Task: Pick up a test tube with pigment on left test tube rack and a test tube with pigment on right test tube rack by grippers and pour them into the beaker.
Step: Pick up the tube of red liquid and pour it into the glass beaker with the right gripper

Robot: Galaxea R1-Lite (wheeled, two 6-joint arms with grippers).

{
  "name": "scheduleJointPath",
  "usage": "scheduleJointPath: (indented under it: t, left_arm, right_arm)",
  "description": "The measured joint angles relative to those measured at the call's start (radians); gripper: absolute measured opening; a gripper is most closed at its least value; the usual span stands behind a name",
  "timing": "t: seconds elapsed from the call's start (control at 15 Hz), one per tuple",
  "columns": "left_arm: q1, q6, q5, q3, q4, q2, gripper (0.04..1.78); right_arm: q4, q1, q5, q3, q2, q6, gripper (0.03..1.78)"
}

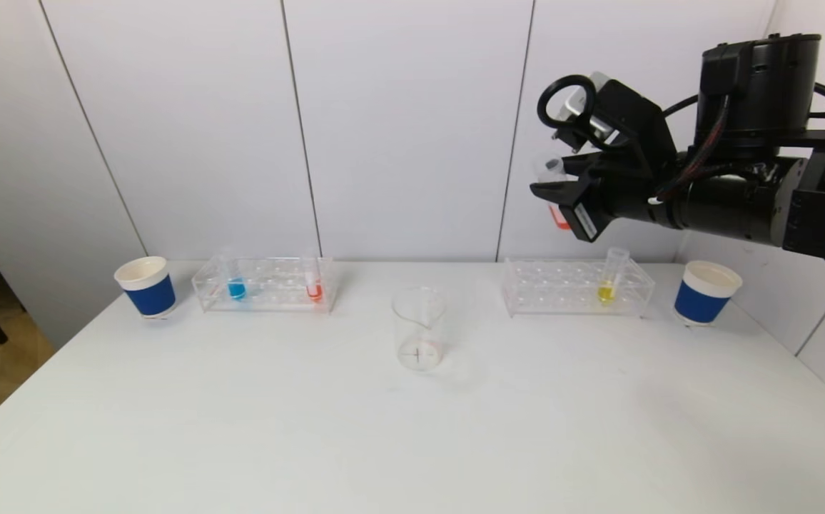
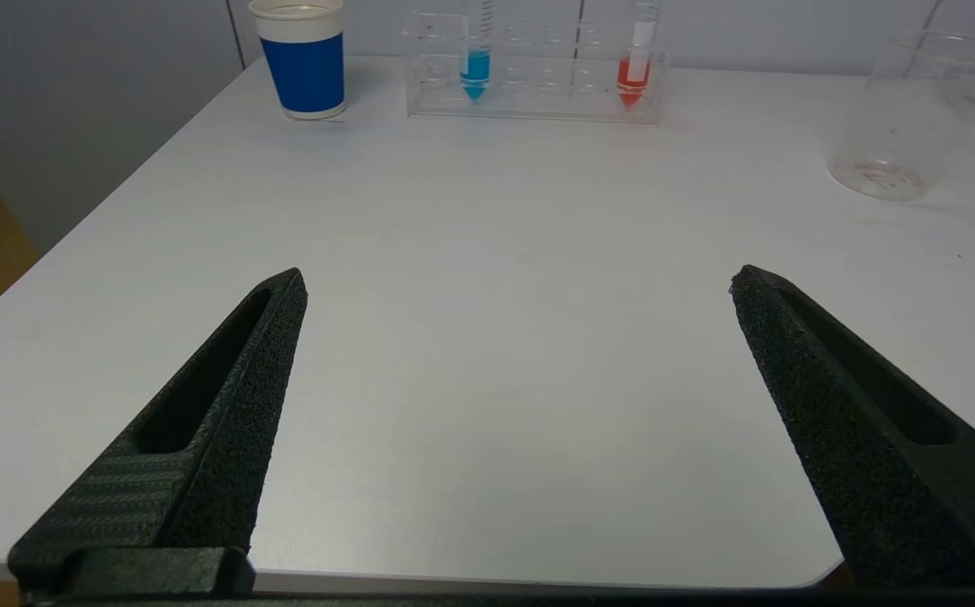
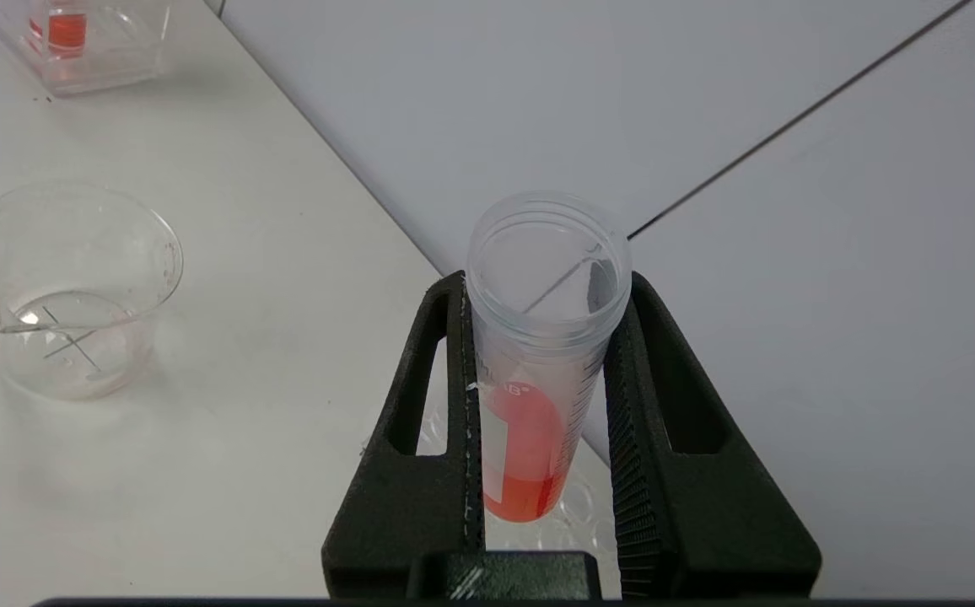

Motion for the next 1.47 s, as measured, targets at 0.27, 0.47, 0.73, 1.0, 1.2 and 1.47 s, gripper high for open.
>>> scheduleJointPath:
  t: [0.27,0.47,0.73,1.0,1.2,1.47]
  left_arm:
    - [0.0,0.0,0.0,0.0,0.0,0.0,1.76]
    - [0.0,0.0,0.0,0.0,0.0,0.0,1.76]
    - [0.0,0.0,0.0,0.0,0.0,0.0,1.76]
    - [0.0,0.001,0.0,0.0,0.0,0.0,1.76]
    - [0.0,0.0,0.0,0.0,0.0,0.0,1.76]
    - [0.0,0.0,0.0,0.0,0.0,0.0,1.76]
  right_arm:
    - [-0.011,-0.019,0.065,-0.006,0.033,-0.041,0.48]
    - [-0.025,-0.034,0.129,0.002,0.055,-0.077,0.48]
    - [-0.113,-0.047,0.164,0.033,0.077,-0.148,0.48]
    - [-0.194,-0.054,0.177,0.056,0.128,-0.238,0.48]
    - [-0.194,-0.057,0.188,0.058,0.148,-0.294,0.48]
    - [-0.196,-0.018,0.179,0.053,0.169,-0.302,0.48]
